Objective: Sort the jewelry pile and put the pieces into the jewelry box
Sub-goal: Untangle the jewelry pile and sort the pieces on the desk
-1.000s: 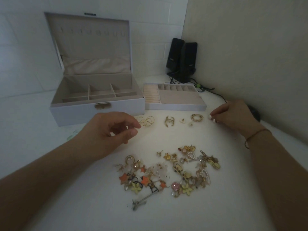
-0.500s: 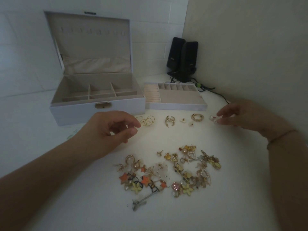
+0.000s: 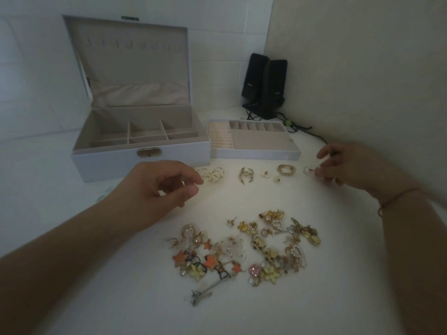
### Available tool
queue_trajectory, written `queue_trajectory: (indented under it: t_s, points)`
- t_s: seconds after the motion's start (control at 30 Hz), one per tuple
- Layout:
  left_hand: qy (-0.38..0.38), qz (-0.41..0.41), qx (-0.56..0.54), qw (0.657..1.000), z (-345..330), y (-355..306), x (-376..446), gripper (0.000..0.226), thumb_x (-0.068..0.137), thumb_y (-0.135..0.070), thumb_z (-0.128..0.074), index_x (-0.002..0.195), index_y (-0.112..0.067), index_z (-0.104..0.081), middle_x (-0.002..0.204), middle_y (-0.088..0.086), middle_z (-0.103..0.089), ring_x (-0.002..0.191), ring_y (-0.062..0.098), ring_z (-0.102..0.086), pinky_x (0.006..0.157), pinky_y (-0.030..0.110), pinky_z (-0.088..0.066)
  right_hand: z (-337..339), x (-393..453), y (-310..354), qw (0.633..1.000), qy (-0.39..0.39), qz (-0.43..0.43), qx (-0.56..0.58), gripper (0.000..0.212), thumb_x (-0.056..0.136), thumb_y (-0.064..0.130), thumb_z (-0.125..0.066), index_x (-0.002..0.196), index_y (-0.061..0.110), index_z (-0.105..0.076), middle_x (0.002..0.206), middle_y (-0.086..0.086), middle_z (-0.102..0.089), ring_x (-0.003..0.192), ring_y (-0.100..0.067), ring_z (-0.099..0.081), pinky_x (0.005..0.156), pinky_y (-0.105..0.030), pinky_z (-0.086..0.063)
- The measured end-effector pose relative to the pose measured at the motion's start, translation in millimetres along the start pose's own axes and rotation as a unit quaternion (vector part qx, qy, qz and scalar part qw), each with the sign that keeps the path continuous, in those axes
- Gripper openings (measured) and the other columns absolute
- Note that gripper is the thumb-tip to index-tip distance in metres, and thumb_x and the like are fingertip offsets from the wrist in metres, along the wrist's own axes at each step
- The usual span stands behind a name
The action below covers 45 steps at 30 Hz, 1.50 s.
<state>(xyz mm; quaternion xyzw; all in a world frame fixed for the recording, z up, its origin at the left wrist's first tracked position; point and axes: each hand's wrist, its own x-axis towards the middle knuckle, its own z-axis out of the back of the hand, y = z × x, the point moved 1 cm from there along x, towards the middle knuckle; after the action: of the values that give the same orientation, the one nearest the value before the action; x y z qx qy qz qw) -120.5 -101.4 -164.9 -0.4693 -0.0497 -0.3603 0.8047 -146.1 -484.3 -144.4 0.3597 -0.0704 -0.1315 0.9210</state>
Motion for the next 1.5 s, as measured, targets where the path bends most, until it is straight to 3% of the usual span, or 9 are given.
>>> queue_trajectory:
  t_s: [0.1, 0.23, 0.47, 0.6, 0.83, 1.03, 1.17, 1.3, 1.5]
  points:
    - [0.000, 0.002, 0.000, 1.000, 0, 0, 0, 0.012, 0.088, -0.034, -0.071, 0.094, -0.024, -0.073, 0.081, -0.006, -0.070, 0.063, 0.015, -0.069, 0.066, 0.013, -0.051, 0, 3, -4, 0.999, -0.015, 0.003, -0.052, 0.014, 0.076, 0.009, -0.077, 0.084, 0.009, -0.066, 0.063, -0.007, -0.066, 0.045, -0.011, -0.056, 0.042, -0.015, -0.046]
    - [0.008, 0.002, -0.001, 1.000, 2, 0, -1, 0.027, 0.080, -0.049, -0.062, 0.095, -0.029, -0.072, 0.083, -0.006, -0.070, 0.064, 0.015, -0.070, 0.067, 0.016, -0.053, -1, 7, -9, 0.995, -0.037, 0.027, -0.093, 0.016, 0.071, 0.013, -0.082, 0.082, 0.012, -0.070, 0.071, -0.006, -0.067, 0.059, -0.017, -0.060, 0.047, -0.013, -0.048]
    - [0.009, 0.004, 0.000, 1.000, 1, 1, 0, 0.015, 0.082, -0.030, -0.066, 0.095, -0.027, -0.073, 0.083, -0.005, -0.070, 0.064, 0.015, -0.069, 0.066, 0.014, -0.052, -7, 12, -12, 0.986, -0.038, 0.067, -0.148, 0.018, 0.075, 0.008, -0.078, 0.092, 0.014, -0.075, 0.072, 0.003, -0.062, 0.057, -0.003, -0.056, 0.053, -0.002, -0.041]
    - [0.009, 0.002, 0.007, 1.000, 1, 2, 0, 0.015, 0.082, -0.032, -0.067, 0.095, -0.027, -0.073, 0.083, -0.006, -0.070, 0.064, 0.015, -0.069, 0.067, 0.015, -0.053, -11, 12, -9, 0.982, -0.037, 0.090, -0.161, 0.018, 0.077, 0.021, -0.077, 0.095, 0.017, -0.073, 0.082, -0.003, -0.065, 0.064, -0.003, -0.055, 0.057, -0.009, -0.037]
    - [0.010, -0.002, 0.002, 1.000, 3, 4, -1, 0.031, 0.079, -0.051, -0.061, 0.096, -0.028, -0.073, 0.078, 0.003, -0.070, 0.064, 0.016, -0.070, 0.068, 0.030, -0.057, -10, 12, -10, 0.986, -0.020, 0.087, -0.140, 0.020, 0.076, 0.032, -0.077, 0.094, 0.026, -0.069, 0.083, 0.008, -0.064, 0.069, -0.007, -0.059, 0.060, -0.016, -0.039]
    - [0.008, -0.011, 0.007, 1.000, 3, 5, 0, 0.028, 0.080, -0.050, -0.062, 0.095, -0.029, -0.073, 0.081, -0.001, -0.070, 0.064, 0.016, -0.069, 0.067, 0.030, -0.057, -10, 8, 3, 0.985, -0.103, 0.100, -0.100, 0.016, 0.084, 0.014, -0.069, 0.098, 0.023, -0.069, 0.085, 0.012, -0.063, 0.059, -0.001, -0.056, 0.052, -0.003, -0.038]
    - [0.022, -0.033, 0.074, 0.996, 4, 3, -1, 0.025, 0.082, -0.050, -0.059, 0.096, -0.034, -0.072, 0.081, -0.014, -0.066, 0.060, 0.019, -0.060, 0.060, 0.029, -0.052, -31, -9, 40, 0.966, -0.003, 0.225, -0.131, 0.029, 0.079, 0.029, -0.074, 0.102, 0.041, -0.062, 0.091, 0.020, -0.060, 0.078, -0.007, -0.052, 0.068, -0.018, -0.040]
    - [0.024, -0.046, 0.093, 0.994, 7, 3, -1, 0.018, 0.085, -0.044, -0.061, 0.097, -0.034, -0.071, 0.083, -0.017, -0.064, 0.055, 0.019, -0.053, 0.054, 0.024, -0.046, -41, -5, 41, 0.935, 0.028, 0.220, -0.276, 0.039, 0.077, 0.041, -0.073, 0.112, 0.048, -0.058, 0.102, 0.021, -0.059, 0.103, -0.012, -0.040, 0.092, -0.036, -0.030]
    - [0.043, -0.015, 0.112, 0.993, 16, 2, 2, 0.010, 0.091, -0.024, -0.068, 0.096, -0.032, -0.071, 0.073, -0.020, -0.062, 0.051, 0.007, -0.048, 0.054, 0.009, -0.037, -54, 1, 47, 0.919, 0.014, 0.256, -0.299, 0.031, 0.081, 0.043, -0.067, 0.109, 0.054, -0.057, 0.092, 0.026, -0.056, 0.101, -0.011, -0.037, 0.086, -0.034, -0.023]
